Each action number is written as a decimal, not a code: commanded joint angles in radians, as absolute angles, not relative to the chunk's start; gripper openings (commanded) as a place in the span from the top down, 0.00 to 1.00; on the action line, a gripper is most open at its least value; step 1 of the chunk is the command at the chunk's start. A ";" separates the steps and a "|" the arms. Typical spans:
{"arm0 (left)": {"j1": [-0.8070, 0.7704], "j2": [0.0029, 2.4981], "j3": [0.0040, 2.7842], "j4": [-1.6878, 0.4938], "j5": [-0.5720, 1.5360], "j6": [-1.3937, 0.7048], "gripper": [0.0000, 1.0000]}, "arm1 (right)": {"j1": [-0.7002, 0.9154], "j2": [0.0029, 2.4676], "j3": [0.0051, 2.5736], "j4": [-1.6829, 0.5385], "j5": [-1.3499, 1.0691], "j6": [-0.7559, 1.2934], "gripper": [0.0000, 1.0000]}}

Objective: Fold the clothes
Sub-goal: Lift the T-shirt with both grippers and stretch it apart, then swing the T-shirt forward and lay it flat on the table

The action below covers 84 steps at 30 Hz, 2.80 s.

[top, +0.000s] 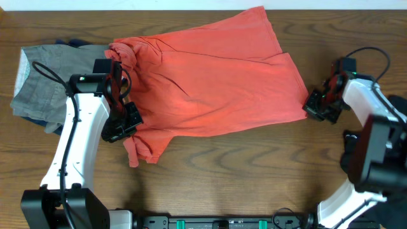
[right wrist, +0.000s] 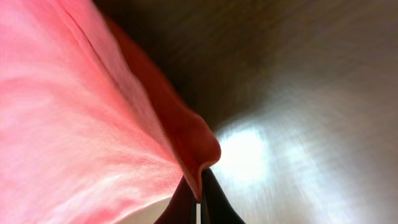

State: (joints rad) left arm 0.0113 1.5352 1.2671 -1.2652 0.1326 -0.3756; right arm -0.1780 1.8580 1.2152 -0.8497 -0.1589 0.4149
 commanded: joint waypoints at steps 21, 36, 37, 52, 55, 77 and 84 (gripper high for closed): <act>0.015 1.108 1.751 -1.279 0.149 -0.262 0.94 | -0.179 1.156 1.734 -1.196 0.109 0.348 0.99; 0.015 1.186 1.977 -1.126 0.213 -0.266 0.94 | -0.178 1.311 1.901 -1.171 0.079 0.260 0.99; 0.015 1.218 1.977 -1.119 0.229 -0.266 0.94 | -0.178 1.342 1.901 -1.161 0.061 0.244 0.99; 0.014 1.772 1.982 -0.539 0.401 -0.304 0.94 | -0.176 1.758 1.913 -0.691 -0.035 0.300 0.99; 0.018 1.771 2.021 -0.338 0.400 -0.376 0.94 | -0.176 1.756 1.985 -0.606 -0.035 0.343 0.99; -0.001 1.788 2.195 -1.534 0.484 -0.168 0.94 | -0.190 1.792 2.015 -1.367 0.284 0.264 0.99; -0.067 1.788 1.840 -1.630 0.485 -0.069 0.94 | -0.198 1.792 1.729 -1.443 0.281 0.275 0.99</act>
